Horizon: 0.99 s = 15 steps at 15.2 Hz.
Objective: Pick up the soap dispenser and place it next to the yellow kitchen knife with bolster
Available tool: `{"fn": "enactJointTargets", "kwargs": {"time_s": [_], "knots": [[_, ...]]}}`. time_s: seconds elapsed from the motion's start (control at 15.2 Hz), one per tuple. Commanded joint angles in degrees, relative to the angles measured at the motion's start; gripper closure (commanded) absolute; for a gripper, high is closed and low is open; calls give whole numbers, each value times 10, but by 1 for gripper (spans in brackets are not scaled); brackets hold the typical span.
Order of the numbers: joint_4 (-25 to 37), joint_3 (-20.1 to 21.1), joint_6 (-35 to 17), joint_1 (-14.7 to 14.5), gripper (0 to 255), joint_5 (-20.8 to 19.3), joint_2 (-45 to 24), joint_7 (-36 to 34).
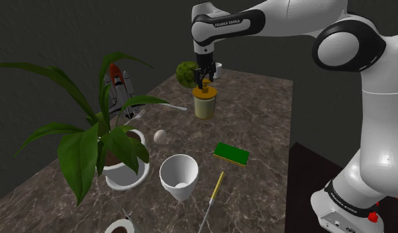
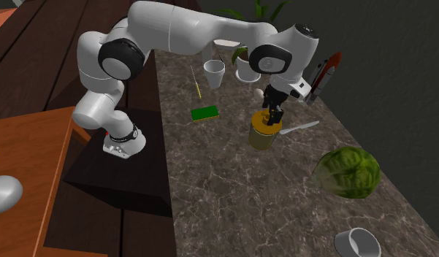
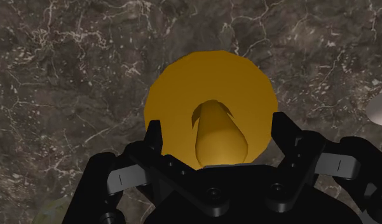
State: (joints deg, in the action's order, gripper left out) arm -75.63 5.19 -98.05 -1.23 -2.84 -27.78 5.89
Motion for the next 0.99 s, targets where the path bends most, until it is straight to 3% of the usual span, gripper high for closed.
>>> {"fn": "enactJointTargets", "kwargs": {"time_s": [0.0, 0.33, 0.4, 0.92], "knots": [[-2, 0, -2, 0, 0, 0, 0, 0], [-2, 0, -2, 0, 0, 0, 0, 0], [-2, 0, -2, 0, 255, 0, 0, 0], [-2, 0, -2, 0, 255, 0, 0, 0]]}}
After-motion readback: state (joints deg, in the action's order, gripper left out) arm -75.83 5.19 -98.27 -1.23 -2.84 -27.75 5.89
